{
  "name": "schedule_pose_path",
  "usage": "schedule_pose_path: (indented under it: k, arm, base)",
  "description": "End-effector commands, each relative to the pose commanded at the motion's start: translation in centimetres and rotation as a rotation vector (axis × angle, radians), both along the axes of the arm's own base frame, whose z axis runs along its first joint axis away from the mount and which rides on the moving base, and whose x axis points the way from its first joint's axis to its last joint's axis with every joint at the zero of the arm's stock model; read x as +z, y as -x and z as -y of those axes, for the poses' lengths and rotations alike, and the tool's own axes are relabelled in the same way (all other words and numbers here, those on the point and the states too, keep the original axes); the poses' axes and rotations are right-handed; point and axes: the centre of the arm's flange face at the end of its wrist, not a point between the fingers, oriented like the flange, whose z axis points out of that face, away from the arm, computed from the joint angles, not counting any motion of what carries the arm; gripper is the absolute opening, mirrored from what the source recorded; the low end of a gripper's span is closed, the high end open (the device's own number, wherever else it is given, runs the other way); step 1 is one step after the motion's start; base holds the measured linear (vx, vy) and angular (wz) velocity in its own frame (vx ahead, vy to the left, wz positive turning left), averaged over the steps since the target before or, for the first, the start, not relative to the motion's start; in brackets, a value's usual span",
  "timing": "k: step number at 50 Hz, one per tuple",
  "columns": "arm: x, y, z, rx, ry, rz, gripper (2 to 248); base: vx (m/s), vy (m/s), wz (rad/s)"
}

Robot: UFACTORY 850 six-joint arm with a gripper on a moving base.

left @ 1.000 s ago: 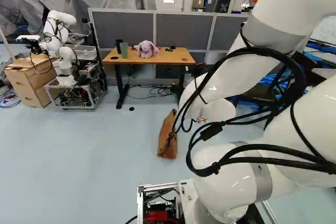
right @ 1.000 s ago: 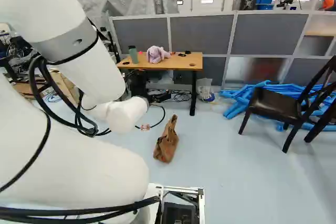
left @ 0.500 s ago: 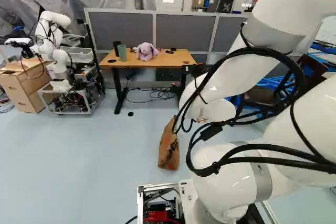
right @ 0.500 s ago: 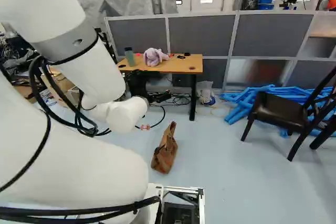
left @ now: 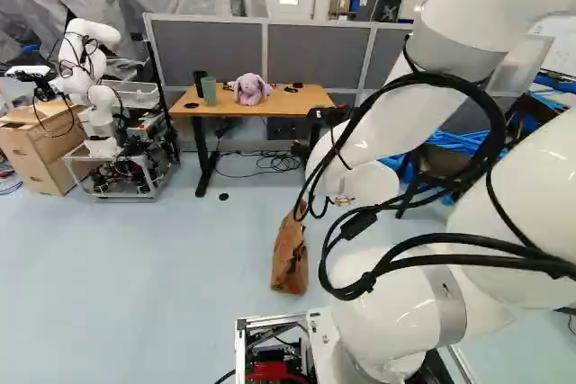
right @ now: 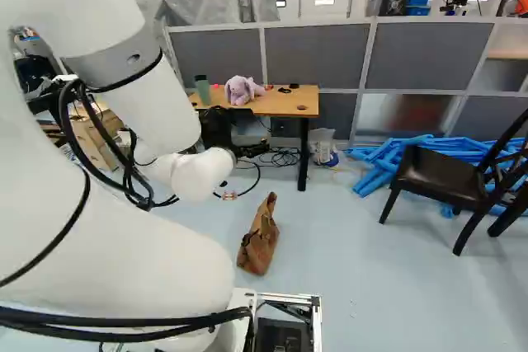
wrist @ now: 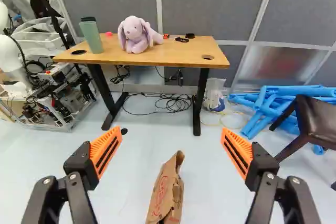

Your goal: Pick up the bag on the ground and place it on the table

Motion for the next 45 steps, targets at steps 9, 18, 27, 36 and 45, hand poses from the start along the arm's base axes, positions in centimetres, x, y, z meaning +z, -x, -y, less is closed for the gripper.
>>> schedule_pose_path:
  k: [9,18,27,36,45]
  arm:
    - [-0.1,-1.6,-0.2,0.006,0.0,-0.034,247]
    - [-0.3,-3.3,-0.4,0.013,0.001,-0.081,247]
    - [-0.6,-5.0,-0.7,0.014,-0.001,-0.136,247]
    - [-1.1,-6.7,-0.9,0.011,-0.005,-0.197,247]
    - [-2.2,-8.4,-1.2,0.006,-0.009,-0.276,247]
  base:
    - [0.0,0.0,0.0]
    - [0.0,0.0,0.0]
    - [0.0,0.0,0.0]
    - [0.0,0.0,0.0]
    - [0.0,0.0,0.0]
